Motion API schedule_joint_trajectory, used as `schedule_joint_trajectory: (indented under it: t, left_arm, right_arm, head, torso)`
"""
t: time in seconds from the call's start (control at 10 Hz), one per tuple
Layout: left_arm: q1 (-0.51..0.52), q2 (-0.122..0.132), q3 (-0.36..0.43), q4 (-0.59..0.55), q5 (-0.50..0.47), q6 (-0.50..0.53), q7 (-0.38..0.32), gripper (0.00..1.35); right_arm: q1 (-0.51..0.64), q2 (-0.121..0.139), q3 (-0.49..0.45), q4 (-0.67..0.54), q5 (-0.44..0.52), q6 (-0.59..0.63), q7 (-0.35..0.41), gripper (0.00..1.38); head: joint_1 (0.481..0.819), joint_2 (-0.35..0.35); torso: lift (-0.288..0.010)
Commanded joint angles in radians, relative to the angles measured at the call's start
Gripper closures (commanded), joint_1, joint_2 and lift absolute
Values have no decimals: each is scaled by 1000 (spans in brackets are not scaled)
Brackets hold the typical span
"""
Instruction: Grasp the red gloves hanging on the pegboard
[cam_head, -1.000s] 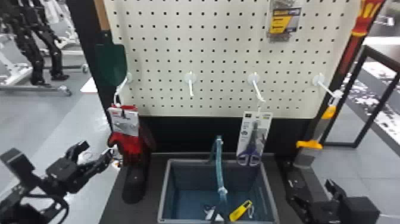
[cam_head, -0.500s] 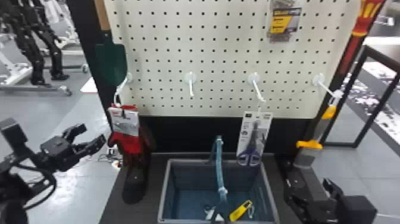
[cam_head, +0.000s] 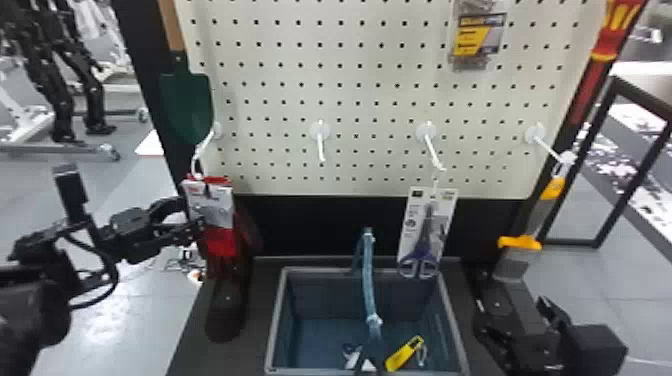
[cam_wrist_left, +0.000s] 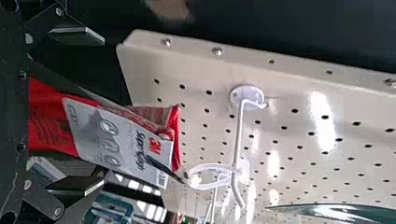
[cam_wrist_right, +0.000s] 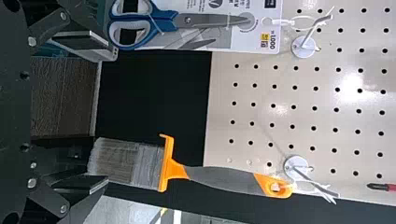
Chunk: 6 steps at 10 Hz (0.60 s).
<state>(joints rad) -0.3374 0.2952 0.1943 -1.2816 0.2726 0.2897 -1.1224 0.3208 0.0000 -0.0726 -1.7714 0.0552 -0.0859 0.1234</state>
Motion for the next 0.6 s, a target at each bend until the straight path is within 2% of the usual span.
schedule_joint_trajectory:
  t: [0.0, 0.2, 0.3, 0.5]
  left_arm:
    - [-34, 15, -50, 24, 2, 25, -13, 236]
    - [-54, 25, -79, 28, -19, 26, -16, 237]
    - [-58, 24, -85, 27, -29, 39, -17, 309]
    - [-58, 18, -92, 27, -38, 49, -16, 837]
  right_arm:
    - [-3, 1, 1, 4, 0, 0, 4, 257]
    - [-3, 1, 1, 4, -2, 0, 7, 257]
    - [-3, 1, 1, 6, -3, 0, 7, 257]
    - [-3, 1, 1, 7, -3, 0, 10, 257]
  head:
    - [549, 0]
    - [549, 0]
    - [549, 0]
    - [549, 0]
  torso:
    - [-100]
    - [-100]
    - [-100]
    - [-100]
